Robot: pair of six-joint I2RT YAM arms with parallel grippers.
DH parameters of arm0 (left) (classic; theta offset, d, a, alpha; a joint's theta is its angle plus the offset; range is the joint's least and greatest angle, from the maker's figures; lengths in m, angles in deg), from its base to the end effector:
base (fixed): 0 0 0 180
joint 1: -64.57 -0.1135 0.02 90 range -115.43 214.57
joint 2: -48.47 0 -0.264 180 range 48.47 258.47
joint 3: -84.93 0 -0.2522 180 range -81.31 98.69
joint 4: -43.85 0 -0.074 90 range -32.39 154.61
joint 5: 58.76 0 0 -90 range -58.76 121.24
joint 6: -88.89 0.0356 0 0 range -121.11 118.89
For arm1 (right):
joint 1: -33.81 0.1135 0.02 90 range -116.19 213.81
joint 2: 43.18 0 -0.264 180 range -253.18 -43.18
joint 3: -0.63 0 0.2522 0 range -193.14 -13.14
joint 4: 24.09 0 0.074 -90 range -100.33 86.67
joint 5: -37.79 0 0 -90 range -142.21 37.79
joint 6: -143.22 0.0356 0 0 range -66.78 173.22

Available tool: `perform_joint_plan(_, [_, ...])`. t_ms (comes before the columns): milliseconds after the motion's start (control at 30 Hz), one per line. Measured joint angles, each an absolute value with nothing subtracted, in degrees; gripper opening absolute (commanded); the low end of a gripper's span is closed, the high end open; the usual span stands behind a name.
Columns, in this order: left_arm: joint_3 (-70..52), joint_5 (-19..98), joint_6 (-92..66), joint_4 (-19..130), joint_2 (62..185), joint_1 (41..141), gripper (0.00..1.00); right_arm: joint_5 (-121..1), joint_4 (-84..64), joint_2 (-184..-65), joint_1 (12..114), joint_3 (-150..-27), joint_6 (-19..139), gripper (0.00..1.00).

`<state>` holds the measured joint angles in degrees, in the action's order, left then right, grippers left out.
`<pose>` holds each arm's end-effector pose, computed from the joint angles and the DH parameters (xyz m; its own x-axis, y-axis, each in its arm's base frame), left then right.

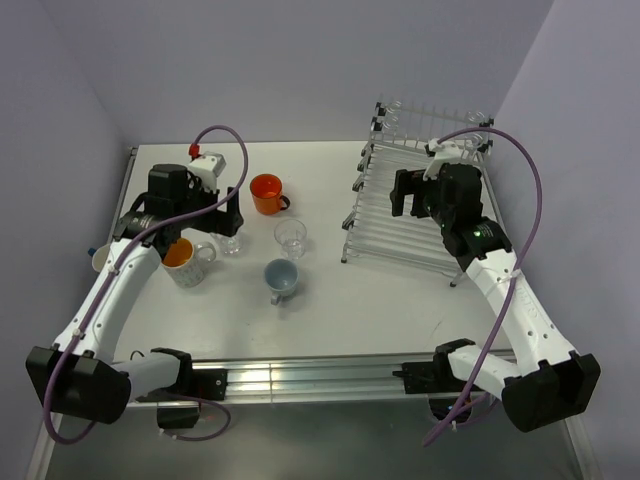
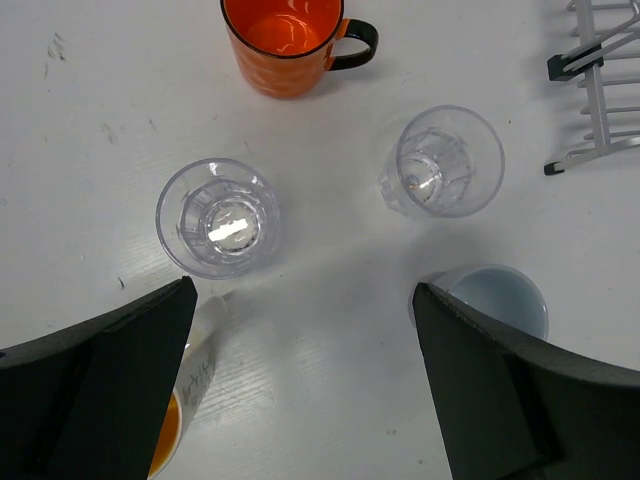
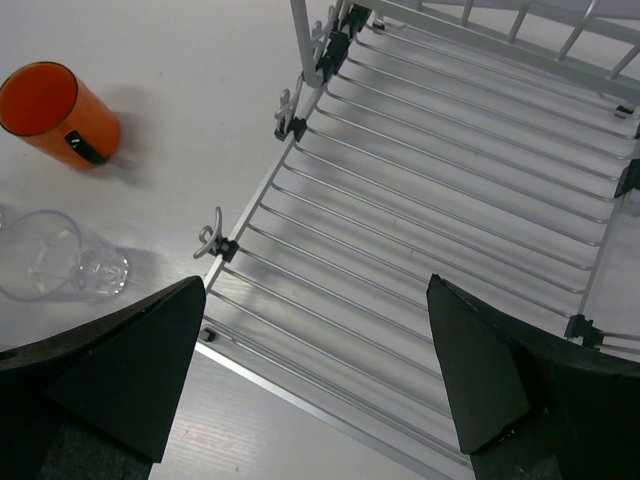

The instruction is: Load the cups into the dish rack

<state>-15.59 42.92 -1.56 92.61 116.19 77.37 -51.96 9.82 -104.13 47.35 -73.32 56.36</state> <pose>0.2459 -0.0632 0.3437 -0.5898 0.1261 -0.7977 0.3700 0.9202 -0.1281 0.2333 0.0560 0.3619 -0.3591 -0.0301 -0.9328 -0.2108 0.9763 0.0496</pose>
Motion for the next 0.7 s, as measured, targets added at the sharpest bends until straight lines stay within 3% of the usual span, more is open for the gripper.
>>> perform_joint_plan(400, [-14.17,39.12,-1.45,93.86,116.1,76.34,0.99,-51.94,9.77,-104.19,47.35,-72.79,55.92,1.0])
perform_joint_plan(700, [-10.37,50.96,7.88,98.06,117.04,57.26,0.99,-52.46,9.77,-104.91,47.35,-72.79,55.29,1.0])
